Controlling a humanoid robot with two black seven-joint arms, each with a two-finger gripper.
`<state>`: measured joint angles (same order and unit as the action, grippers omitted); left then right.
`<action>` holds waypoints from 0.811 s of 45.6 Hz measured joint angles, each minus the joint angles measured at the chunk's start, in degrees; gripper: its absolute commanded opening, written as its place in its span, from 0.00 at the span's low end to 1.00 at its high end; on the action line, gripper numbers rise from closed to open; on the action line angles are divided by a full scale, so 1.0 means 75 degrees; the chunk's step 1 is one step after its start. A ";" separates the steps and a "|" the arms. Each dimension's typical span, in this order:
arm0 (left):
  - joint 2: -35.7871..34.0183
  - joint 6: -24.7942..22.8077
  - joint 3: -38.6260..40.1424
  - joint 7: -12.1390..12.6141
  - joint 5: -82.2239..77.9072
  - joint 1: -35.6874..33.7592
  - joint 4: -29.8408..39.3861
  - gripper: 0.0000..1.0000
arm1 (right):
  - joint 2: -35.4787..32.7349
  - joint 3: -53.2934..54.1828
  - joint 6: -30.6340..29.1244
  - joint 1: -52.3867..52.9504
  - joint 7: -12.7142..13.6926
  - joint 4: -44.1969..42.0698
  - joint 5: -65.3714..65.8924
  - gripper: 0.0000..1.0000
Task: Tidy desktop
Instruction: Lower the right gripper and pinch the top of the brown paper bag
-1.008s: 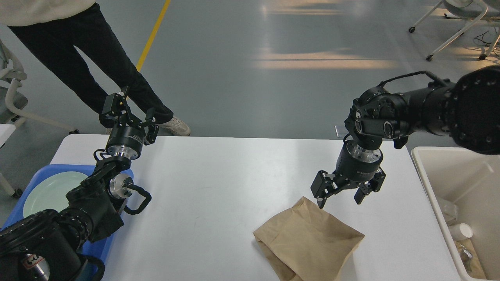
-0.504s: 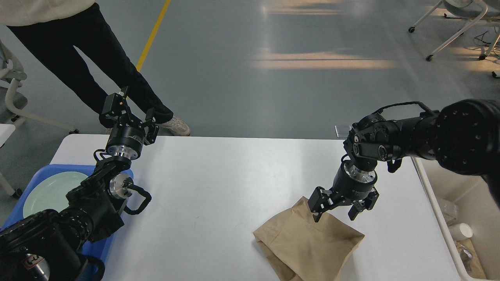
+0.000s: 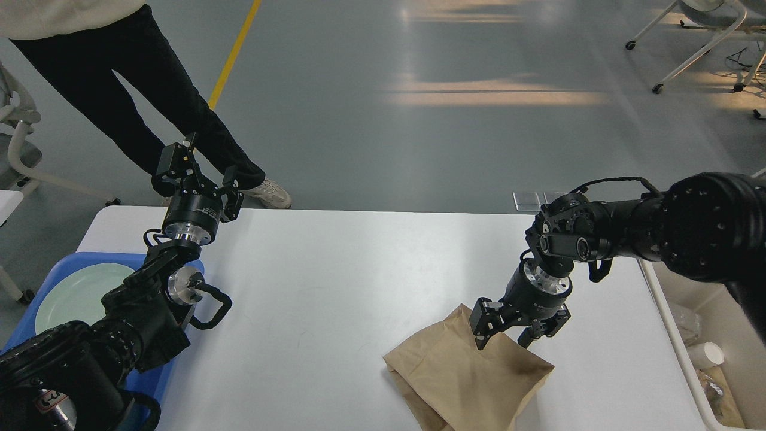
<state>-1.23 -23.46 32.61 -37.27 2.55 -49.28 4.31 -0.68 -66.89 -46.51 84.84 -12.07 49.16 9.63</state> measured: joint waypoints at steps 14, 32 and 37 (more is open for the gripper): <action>0.0000 0.0000 0.0000 0.0000 0.0000 0.0000 0.0000 0.97 | 0.0008 0.0009 0.0048 -0.0164 0.0004 -0.0060 -0.0155 0.58; 0.0000 0.0000 0.0000 0.0000 0.0000 -0.0001 0.0000 0.97 | -0.0009 -0.0021 0.0049 -0.0091 0.0005 -0.0087 -0.0506 0.08; 0.0000 0.0000 0.0000 0.0000 0.0000 -0.0001 0.0000 0.97 | -0.0014 -0.0054 0.0049 -0.0043 0.0002 -0.0097 -0.0519 0.00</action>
<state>-1.23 -23.46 32.61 -37.27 2.55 -49.29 4.31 -0.79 -67.29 -46.14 84.51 -12.06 48.43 5.73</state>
